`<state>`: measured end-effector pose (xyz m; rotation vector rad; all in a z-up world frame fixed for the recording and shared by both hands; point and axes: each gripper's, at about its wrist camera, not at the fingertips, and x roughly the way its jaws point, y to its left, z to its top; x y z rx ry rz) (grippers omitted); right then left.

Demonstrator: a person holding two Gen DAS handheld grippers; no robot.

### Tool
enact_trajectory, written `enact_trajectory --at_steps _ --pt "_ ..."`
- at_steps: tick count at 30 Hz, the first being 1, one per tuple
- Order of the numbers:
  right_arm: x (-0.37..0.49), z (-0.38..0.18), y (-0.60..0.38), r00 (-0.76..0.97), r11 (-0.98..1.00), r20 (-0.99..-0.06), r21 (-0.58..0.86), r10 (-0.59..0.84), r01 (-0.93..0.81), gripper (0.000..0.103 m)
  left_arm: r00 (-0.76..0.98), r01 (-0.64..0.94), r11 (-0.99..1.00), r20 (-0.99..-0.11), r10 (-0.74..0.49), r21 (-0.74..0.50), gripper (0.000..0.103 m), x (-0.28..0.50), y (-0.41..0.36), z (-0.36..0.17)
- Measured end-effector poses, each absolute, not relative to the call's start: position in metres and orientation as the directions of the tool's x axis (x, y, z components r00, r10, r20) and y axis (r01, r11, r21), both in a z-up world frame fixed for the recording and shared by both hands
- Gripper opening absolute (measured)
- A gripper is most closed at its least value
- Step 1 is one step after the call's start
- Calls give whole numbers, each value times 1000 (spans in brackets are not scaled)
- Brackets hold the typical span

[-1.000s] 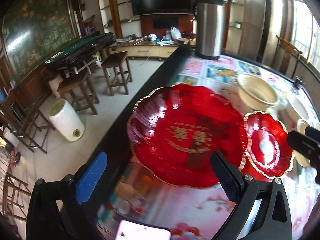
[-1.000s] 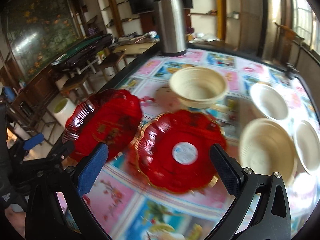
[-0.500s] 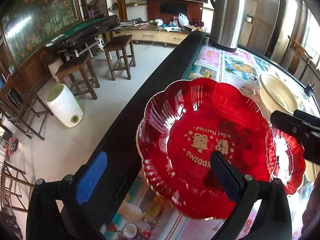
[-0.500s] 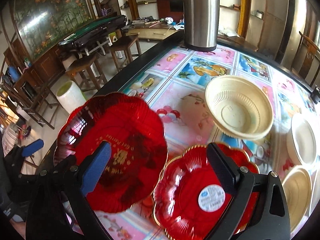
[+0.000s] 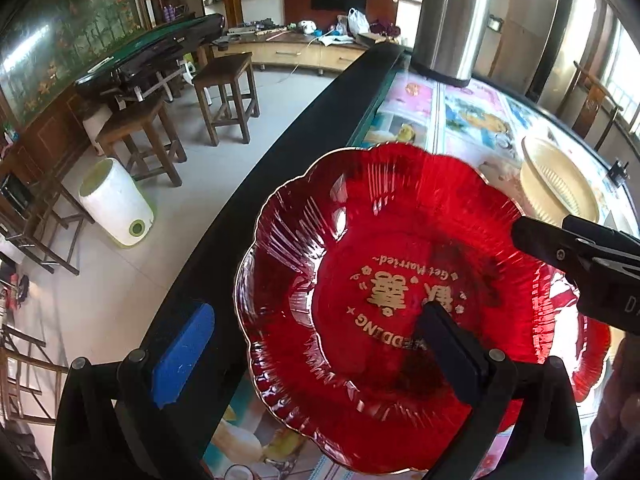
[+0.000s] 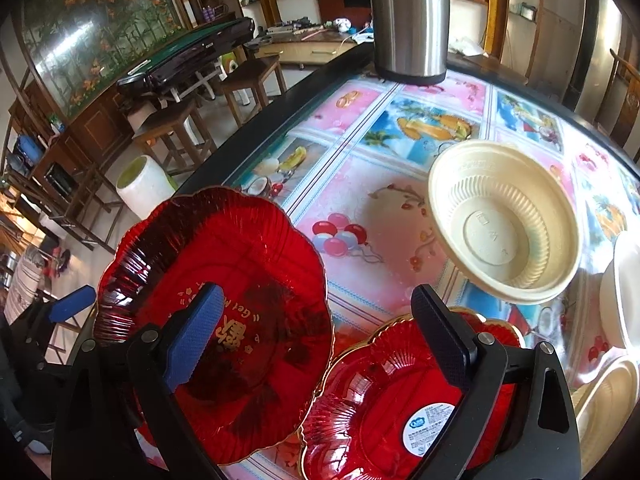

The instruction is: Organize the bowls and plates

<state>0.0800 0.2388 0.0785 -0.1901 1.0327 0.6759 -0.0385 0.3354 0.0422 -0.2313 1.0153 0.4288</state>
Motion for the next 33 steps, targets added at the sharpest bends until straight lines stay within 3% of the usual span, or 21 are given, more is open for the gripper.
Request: enact_trajectory --at_steps 2,13,16,20,22,24,26,27,29,33 --pt "81 75 240 326 783 -846 160 422 -601 82 454 -447 895 -859 237 11 102 -37 335 42" --pt "86 62 245 292 782 -859 180 421 -596 81 428 -410 912 -886 179 -14 102 -30 332 32" --pt "88 57 246 270 776 -860 202 432 -597 66 420 -395 918 -895 152 -30 102 -26 329 29" --pt "88 48 249 232 763 -865 230 444 -604 34 422 -390 921 -893 158 -21 101 -23 328 27" --pt "84 46 249 235 759 -861 231 451 -609 33 421 -402 915 -893 161 -25 98 -23 330 27" --pt "84 46 248 242 759 -857 232 455 -608 27 424 -420 907 -889 176 -21 91 -24 334 27" --pt "86 46 244 246 763 -850 245 466 -598 27 411 -438 899 -889 202 2 66 -22 336 26" --pt "86 47 243 249 764 -848 246 467 -596 27 404 -448 893 -886 228 26 60 -22 337 26" --pt "85 47 240 262 768 -847 235 462 -596 27 393 -453 888 -877 276 76 37 -21 338 27" --pt "86 49 234 277 771 -839 234 468 -593 27 413 -471 881 -873 259 39 22 -22 350 29"
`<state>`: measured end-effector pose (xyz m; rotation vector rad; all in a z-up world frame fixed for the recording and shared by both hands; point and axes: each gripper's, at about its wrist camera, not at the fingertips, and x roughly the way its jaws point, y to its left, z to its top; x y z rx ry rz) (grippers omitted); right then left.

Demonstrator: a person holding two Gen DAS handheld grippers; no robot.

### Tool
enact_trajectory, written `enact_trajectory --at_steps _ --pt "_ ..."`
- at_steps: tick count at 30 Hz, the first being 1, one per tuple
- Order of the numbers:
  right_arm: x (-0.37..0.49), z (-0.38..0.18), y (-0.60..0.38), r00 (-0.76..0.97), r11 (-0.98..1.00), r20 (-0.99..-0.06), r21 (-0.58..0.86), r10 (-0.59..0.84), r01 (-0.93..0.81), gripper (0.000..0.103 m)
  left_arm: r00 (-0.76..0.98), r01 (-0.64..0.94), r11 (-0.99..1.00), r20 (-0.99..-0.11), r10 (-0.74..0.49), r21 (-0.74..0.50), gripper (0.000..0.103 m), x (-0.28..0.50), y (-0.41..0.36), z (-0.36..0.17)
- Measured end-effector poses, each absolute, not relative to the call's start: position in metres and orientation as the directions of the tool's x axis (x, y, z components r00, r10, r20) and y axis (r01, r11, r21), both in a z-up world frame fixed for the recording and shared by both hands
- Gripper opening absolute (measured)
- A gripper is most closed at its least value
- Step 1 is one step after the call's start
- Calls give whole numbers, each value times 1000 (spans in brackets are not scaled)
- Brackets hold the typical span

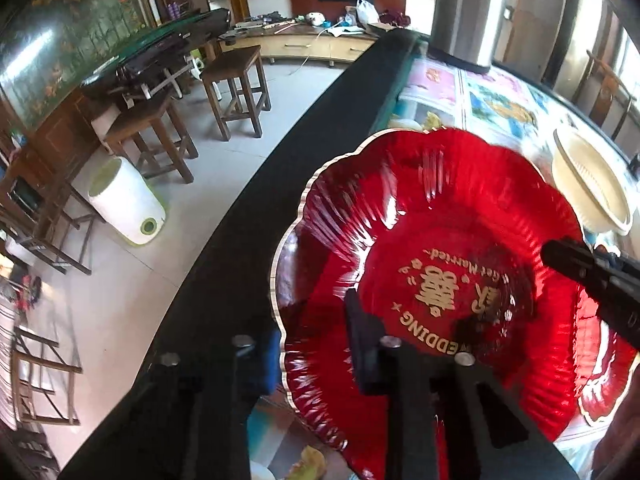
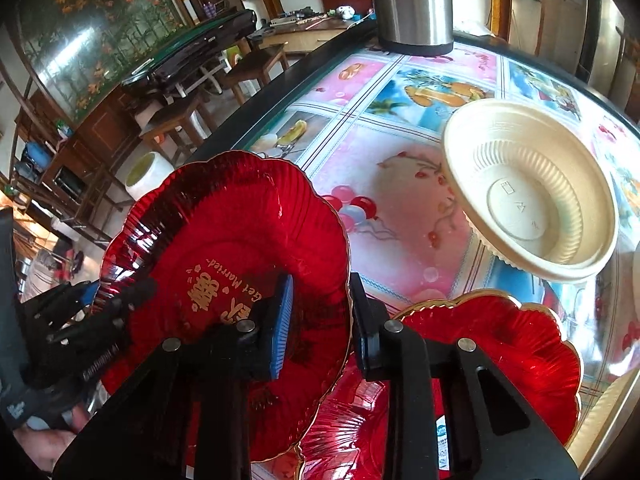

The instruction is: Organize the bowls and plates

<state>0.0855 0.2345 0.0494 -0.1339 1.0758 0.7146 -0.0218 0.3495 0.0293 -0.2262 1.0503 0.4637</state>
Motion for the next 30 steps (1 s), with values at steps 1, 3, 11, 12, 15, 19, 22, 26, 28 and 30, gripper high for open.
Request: enact_trajectory --at_steps 1,3,11,12,15,19,22,26,28,30 --pt "84 49 234 282 771 -839 227 465 -595 27 419 -474 880 -875 242 17 20 -22 353 30" --pt "80 50 236 297 772 -842 200 450 -604 27 431 -479 878 -875 222 -13 17 -23 358 32" --pt "74 55 227 316 774 -821 220 475 -593 26 458 -469 880 -873 168 -77 14 -30 359 38" --pt "71 59 226 321 773 -816 220 480 -596 27 464 -467 880 -870 165 -82 14 -32 358 41" --pt "65 68 223 330 768 -804 226 494 -600 27 478 -462 883 -863 164 -87 14 -38 356 49" --pt "57 79 218 339 765 -795 228 503 -602 27 497 -447 890 -852 166 -87 14 -48 350 64" --pt "45 88 209 352 765 -782 233 515 -600 27 512 -429 898 -845 156 -94 14 -58 344 73" --pt "20 98 190 377 777 -771 232 514 -585 27 528 -398 913 -836 149 -89 14 -75 328 83" --pt "6 101 179 384 786 -769 238 512 -571 27 538 -378 922 -830 143 -86 14 -86 318 86" --pt "-13 103 165 391 794 -767 243 509 -558 27 545 -362 928 -828 131 -92 14 -98 309 88"
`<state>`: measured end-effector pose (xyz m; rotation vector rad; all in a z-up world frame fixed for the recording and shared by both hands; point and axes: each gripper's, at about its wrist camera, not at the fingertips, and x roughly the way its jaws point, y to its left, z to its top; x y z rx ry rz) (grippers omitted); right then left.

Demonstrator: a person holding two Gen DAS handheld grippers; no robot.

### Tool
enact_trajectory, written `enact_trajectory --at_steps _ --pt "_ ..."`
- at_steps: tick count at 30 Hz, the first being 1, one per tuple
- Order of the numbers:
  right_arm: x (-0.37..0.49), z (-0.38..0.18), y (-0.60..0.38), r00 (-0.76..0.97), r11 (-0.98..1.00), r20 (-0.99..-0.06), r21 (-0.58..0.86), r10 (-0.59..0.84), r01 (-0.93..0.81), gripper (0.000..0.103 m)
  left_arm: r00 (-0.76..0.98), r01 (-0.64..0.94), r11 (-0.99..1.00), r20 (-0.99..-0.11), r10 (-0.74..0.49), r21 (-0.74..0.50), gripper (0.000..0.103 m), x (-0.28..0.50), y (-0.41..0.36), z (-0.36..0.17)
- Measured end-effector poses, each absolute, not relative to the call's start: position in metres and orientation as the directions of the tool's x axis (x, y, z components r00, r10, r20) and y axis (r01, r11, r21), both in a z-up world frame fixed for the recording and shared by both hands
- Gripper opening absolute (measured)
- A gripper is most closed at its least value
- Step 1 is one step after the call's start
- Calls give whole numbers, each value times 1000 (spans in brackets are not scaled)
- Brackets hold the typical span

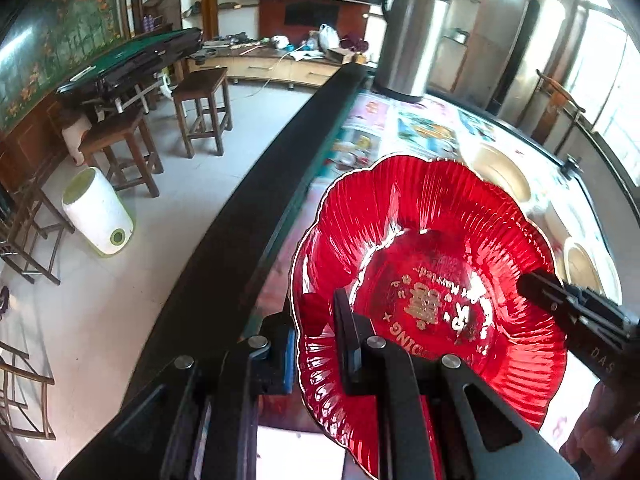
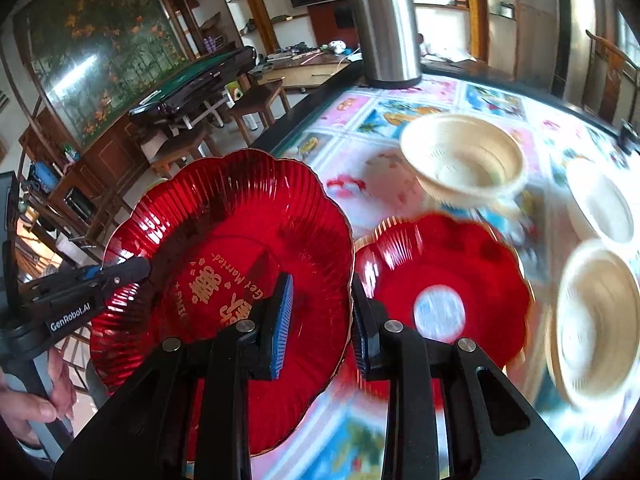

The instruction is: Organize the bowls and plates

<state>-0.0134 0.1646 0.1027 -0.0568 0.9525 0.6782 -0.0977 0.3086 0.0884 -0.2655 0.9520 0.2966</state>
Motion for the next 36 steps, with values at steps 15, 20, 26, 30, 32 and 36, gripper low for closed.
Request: enact_trajectory --at_steps 15,20,26,30,32,36 --pt "-123 79 74 382 845 -795 281 471 -456 27 508 -231 972 -857 90 -35 14 -158 238 64" --pt "-126 59 62 352 853 -815 297 460 -429 27 489 -218 976 -867 93 -19 14 -157 224 48" --pt "-116 49 54 356 871 -828 284 433 -400 27 472 -219 976 -877 86 -22 17 -143 213 27" --pt "-116 49 51 369 878 -831 261 416 -402 27 470 -209 978 -877 98 -3 21 -139 210 22" --pt "-118 48 51 370 877 -832 253 413 -409 27 467 -205 979 -877 110 14 24 -139 208 21" --pt "-119 45 51 355 864 -824 284 441 -416 29 460 -211 977 -880 123 26 30 -138 210 21"
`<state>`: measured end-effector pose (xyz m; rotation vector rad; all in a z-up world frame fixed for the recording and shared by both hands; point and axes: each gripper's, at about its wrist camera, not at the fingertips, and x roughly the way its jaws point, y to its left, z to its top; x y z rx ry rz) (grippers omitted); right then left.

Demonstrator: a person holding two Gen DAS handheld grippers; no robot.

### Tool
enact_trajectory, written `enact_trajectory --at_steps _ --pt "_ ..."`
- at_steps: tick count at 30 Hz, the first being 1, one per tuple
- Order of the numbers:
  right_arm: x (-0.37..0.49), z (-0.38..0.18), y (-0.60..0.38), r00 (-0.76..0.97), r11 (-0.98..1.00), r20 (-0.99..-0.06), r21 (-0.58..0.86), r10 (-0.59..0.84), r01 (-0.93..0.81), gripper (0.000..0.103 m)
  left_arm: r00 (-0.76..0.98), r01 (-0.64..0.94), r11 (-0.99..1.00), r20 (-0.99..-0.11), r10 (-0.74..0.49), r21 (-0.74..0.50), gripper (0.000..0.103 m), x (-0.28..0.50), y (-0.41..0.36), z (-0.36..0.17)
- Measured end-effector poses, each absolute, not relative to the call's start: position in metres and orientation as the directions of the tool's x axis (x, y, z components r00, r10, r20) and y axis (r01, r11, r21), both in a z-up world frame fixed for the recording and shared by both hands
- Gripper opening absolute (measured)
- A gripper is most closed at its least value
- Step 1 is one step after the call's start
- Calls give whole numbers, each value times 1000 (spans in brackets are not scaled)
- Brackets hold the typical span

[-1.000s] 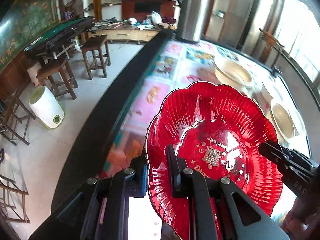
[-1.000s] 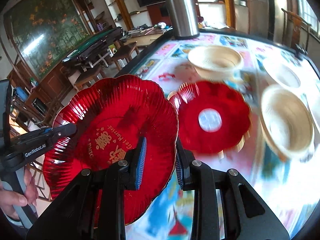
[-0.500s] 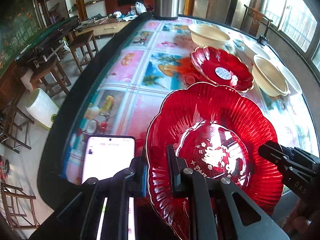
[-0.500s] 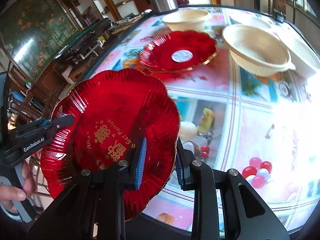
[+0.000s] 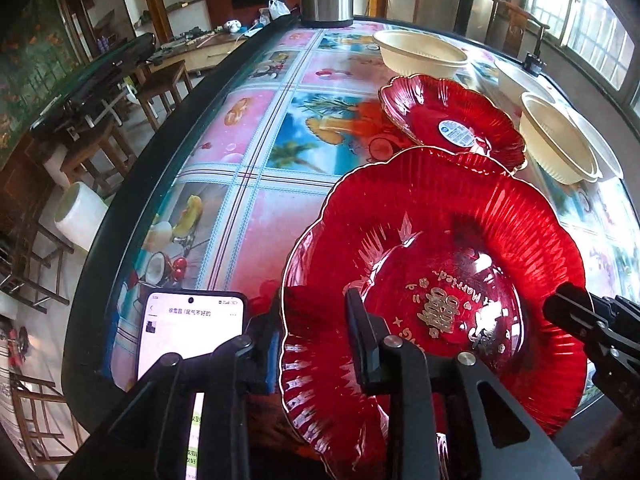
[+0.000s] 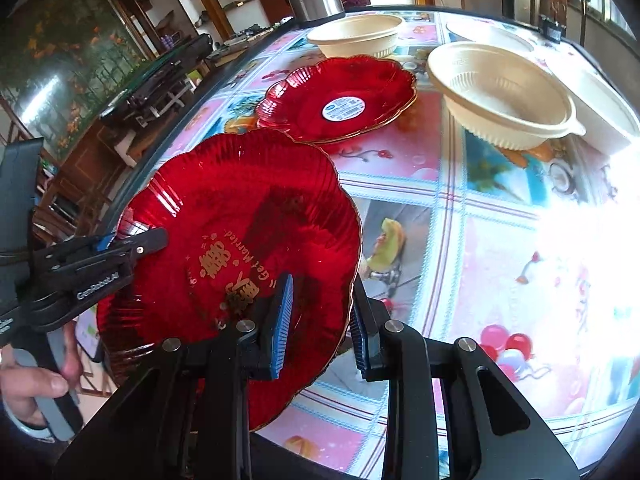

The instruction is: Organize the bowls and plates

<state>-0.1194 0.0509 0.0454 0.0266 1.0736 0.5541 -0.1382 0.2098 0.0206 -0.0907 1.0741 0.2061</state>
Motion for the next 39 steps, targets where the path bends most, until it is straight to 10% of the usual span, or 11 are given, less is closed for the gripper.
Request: enact_trajectory --at_steps 8,39 --pt "-114 53 39 362 869 -815 313 453 -385 30 499 -188 979 -851 164 79 64 -139 206 33" --pt "-28 68 32 404 898 -804 360 437 -254 44 562 -182 983 -820 110 7 70 -42 208 67"
